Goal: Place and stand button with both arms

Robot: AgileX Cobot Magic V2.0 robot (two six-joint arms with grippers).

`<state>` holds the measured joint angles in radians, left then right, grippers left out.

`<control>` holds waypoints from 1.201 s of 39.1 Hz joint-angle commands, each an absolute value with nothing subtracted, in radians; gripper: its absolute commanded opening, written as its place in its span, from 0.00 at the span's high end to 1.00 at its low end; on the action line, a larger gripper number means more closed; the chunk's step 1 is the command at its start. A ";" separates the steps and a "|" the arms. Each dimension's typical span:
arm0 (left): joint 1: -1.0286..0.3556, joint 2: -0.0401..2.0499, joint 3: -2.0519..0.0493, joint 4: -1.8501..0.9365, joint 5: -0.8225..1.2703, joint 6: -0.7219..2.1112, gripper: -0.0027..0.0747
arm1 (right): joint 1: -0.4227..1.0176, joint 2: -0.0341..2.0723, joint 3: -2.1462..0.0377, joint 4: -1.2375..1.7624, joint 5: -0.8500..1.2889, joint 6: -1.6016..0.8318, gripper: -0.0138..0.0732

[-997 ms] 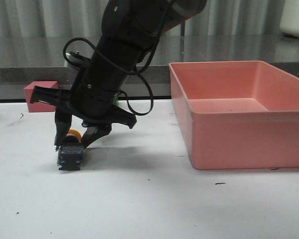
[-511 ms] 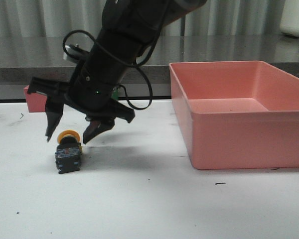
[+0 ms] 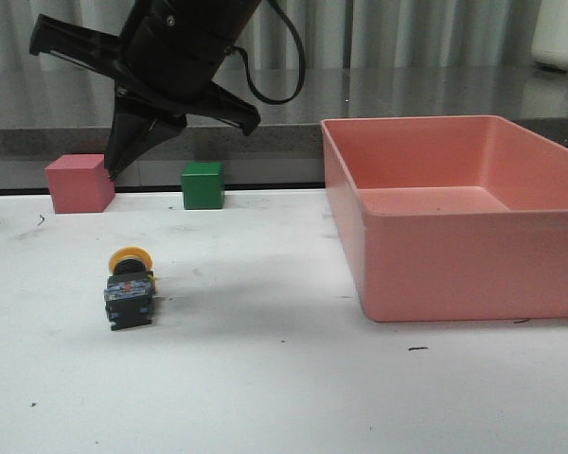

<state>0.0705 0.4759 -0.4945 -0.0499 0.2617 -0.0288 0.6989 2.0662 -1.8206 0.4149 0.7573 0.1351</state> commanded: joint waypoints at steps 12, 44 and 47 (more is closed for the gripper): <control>0.072 0.488 -0.532 -0.052 0.189 -0.033 0.07 | 0.537 1.801 -1.766 0.417 0.954 0.000 0.91; 0.072 0.488 -0.532 -0.052 0.189 -0.033 0.07 | 0.159 0.987 -0.958 0.221 0.704 -0.068 0.92; 0.072 0.488 -0.532 -0.052 0.189 -0.033 0.07 | 0.159 0.911 -0.893 0.220 0.652 -0.068 0.92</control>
<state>0.0705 0.4759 -0.4945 -0.0499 0.2617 -0.0288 0.1650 0.9988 -0.9218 0.2202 0.7589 -0.0581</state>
